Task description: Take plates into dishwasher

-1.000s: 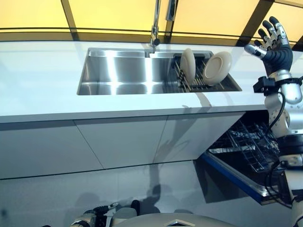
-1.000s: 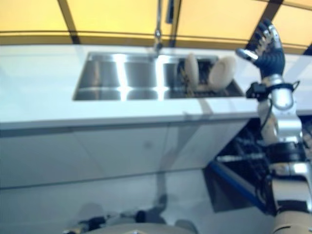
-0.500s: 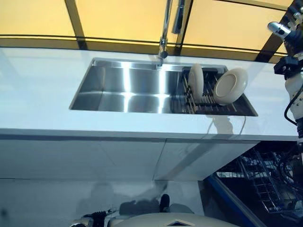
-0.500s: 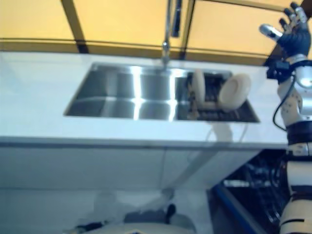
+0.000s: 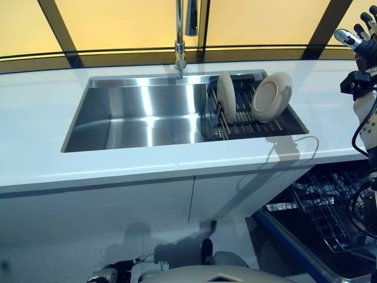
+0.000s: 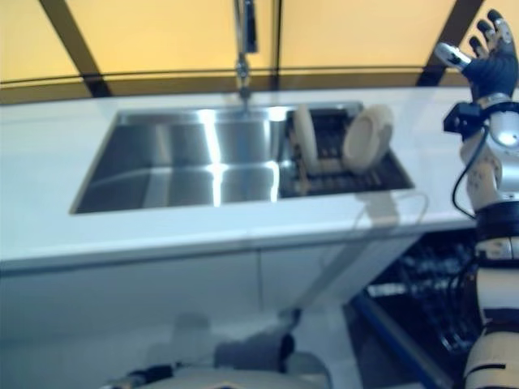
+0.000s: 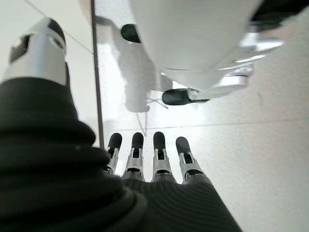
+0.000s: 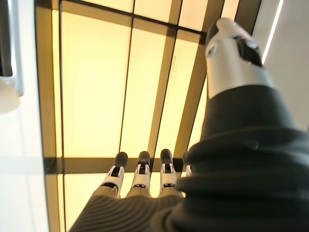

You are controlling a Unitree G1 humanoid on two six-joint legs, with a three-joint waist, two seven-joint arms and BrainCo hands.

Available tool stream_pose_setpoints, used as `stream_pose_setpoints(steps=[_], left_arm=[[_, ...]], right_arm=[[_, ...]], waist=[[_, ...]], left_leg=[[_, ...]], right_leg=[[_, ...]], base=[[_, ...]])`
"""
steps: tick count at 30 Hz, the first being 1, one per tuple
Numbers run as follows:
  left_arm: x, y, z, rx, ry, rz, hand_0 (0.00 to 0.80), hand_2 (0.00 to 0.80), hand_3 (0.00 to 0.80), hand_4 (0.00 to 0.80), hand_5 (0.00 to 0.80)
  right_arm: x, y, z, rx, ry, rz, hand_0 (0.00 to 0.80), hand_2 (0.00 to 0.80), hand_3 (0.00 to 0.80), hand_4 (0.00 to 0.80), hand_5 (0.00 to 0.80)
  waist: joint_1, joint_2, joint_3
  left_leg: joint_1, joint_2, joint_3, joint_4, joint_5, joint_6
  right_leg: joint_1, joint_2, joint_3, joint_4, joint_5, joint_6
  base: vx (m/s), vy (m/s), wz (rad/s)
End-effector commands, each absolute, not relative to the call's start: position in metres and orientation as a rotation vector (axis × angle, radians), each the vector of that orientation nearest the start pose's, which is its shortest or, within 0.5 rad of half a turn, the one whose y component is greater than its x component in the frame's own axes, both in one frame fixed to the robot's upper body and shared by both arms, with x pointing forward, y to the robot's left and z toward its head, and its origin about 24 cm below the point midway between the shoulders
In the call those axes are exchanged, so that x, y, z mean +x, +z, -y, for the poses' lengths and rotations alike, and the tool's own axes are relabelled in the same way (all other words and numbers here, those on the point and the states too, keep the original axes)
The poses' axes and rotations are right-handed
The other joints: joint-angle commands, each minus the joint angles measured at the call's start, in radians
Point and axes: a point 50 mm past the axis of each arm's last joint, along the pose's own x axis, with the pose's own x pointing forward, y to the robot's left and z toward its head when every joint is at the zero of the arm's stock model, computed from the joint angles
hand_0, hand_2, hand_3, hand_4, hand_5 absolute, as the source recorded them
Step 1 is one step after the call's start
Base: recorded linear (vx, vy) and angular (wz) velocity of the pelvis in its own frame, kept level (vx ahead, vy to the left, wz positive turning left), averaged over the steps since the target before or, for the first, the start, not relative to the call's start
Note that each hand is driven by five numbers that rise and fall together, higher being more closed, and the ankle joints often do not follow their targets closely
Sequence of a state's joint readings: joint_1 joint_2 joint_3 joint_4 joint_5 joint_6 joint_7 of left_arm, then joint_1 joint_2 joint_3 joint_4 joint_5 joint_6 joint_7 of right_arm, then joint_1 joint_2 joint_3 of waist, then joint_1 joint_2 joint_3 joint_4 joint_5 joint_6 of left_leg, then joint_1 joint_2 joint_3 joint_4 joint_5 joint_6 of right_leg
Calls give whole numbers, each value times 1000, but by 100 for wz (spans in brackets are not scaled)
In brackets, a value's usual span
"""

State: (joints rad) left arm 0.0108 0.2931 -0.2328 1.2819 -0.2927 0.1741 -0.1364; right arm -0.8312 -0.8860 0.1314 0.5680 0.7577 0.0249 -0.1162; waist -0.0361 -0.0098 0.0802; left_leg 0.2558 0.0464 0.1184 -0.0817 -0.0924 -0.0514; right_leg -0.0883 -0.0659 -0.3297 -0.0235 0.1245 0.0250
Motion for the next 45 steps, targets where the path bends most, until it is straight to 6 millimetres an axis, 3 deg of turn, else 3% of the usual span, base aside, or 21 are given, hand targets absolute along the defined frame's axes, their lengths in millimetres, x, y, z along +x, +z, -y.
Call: stream_pose_setpoints(steps=[1, 3, 4, 5, 7, 8, 11, 12, 13, 15, 19, 30, 45], left_arm=[[52, -159, -271, 68, 168, -1459, 0, 0, 0, 0, 0], [55, -157, -275, 70, 180, -1454, 0, 0, 0, 0, 0], [59, -156, -276, 52, 208, -1442, 0, 0, 0, 0, 0], [61, -157, -274, 30, 221, -1433, 0, 0, 0, 0, 0], [64, -159, -266, 13, 204, -1419, 0, 0, 0, 0, 0], [65, -160, -260, 9, 184, -1410, 0, 0, 0, 0, 0], [68, -164, -247, -19, 168, -1382, 0, 0, 0, 0, 0], [71, -164, -244, -30, 161, -1362, 0, 0, 0, 0, 0], [75, -163, -243, -27, 153, -1355, 0, 0, 0, 0, 0], [83, -162, -240, -21, 141, -1341, 0, 0, 0, 0, 0], [86, -162, -240, -9, 127, -1345, 0, 0, 0, 0, 0], [66, -164, -246, 21, 99, -1402, 0, 0, 0, 0, 0], [60, -164, -249, 70, 65, -1402, 0, 0, 0, 0, 0]], right_arm=[[359, 276, 289, -53, -186, 424, 0, 0, 0, 0, 0], [361, 277, 286, -55, -178, 430, 0, 0, 0, 0, 0], [365, 276, 285, -66, -166, 416, 0, 0, 0, 0, 0], [368, 274, 283, -83, -162, 399, 0, 0, 0, 0, 0], [372, 272, 279, -98, -166, 374, 0, 0, 0, 0, 0], [373, 271, 278, -109, -178, 361, 0, 0, 0, 0, 0], [376, 266, 278, -109, -164, 335, 0, 0, 0, 0, 0], [379, 266, 273, -118, -155, 331, 0, 0, 0, 0, 0], [379, 267, 270, -115, -145, 334, 0, 0, 0, 0, 0], [379, 270, 270, -133, -151, 320, 0, 0, 0, 0, 0], [376, 276, 280, -136, -135, 294, 0, 0, 0, 0, 0], [386, 264, 261, -173, 1, 201, 0, 0, 0, 0, 0], [399, 232, 248, -203, 83, 1, 0, 0, 0, 0, 0]], waist=[[47, -31, -9], [49, -31, -9], [49, -43, -13], [45, -45, -19], [54, -55, -14], [70, -63, -4], [101, -59, 8], [120, -46, 13], [127, -50, 19], [127, -58, 9], [117, -59, -38], [138, -65, -57], [197, -63, -31]], left_leg=[[-53, -46, -35, 89, -5, 30], [-69, -32, -34, 117, -11, 29], [-69, -31, -37, 165, -42, 20], [-67, -25, -39, 218, -26, 4], [-148, -4, -46, 415, 106, -41], [-229, -3, -69, 481, 161, -56], [-285, 12, -76, 396, 159, -57], [-304, 47, -69, 256, 207, -68], [-321, 52, -66, 253, 214, -66], [-310, 52, -44, 208, 175, -61], [-228, 44, -28, 71, 156, -63], [-193, 36, -18, 33, 143, -45], [-204, 42, -57, 2, 162, -50]], right_leg=[[-45, -150, 35, 211, 32, 100], [-30, -130, 47, 200, -24, 86], [-18, -114, 38, 175, -41, 69], [-9, -94, 41, 162, -54, 49], [39, -69, 49, 123, -65, 15], [76, -62, 62, 94, -66, 6], [134, -59, 94, 50, -72, 19], [165, -54, 118, 28, -76, 36], [178, -62, 128, 19, -76, 40], [189, -79, 109, -7, -70, 51], [196, -89, 78, -34, -60, 67], [200, -76, 64, -48, -65, 65], [217, -74, 18, -62, -68, 69]], base=[[-39, -173, -67], [4, -191, -30], [50, -210, -36], [59, -220, -53], [59, -154, -39], [93, -74, -23], [134, 88, -46], [169, 134, -79], [179, 132, -79], [80, 47, -58], [147, 68, -52], [79, -10, 16], [31, -2, 5]])
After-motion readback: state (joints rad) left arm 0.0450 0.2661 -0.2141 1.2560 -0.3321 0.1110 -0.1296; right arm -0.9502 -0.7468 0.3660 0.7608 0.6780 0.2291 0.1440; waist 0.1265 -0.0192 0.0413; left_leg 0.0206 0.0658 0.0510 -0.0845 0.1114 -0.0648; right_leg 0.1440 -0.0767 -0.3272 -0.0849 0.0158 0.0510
